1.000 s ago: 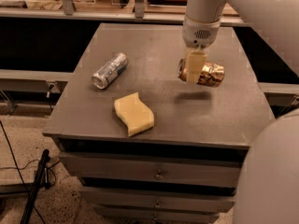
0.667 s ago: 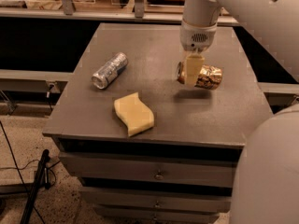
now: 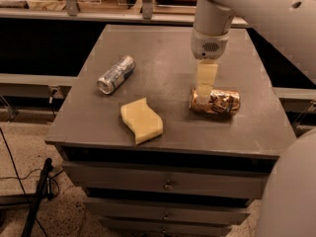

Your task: Knock orange can over

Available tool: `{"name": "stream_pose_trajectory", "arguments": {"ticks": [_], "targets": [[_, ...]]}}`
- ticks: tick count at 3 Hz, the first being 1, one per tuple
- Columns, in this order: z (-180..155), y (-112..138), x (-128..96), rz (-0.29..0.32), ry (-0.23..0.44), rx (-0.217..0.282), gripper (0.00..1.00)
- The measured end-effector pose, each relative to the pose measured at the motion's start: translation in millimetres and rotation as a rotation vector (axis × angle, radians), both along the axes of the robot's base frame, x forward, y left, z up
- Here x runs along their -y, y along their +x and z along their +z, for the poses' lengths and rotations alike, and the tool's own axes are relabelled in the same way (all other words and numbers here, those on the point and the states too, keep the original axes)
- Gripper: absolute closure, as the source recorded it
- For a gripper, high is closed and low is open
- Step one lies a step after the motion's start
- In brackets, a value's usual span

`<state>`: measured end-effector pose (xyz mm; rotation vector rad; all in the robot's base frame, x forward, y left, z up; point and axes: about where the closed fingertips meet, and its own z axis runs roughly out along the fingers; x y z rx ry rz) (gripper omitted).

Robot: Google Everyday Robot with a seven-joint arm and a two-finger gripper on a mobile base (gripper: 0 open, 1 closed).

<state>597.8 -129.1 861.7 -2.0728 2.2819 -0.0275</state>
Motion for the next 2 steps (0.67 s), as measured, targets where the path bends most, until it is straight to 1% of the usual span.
{"name": "stream_pose_trajectory", "arguments": {"ticks": [1, 2], "targets": [[-0.6, 3.9, -0.8, 0.001, 0.012, 0.012, 0.00], [6.3, 4.0, 17.2, -0.005, 0.091, 0.032, 0.00]]}}
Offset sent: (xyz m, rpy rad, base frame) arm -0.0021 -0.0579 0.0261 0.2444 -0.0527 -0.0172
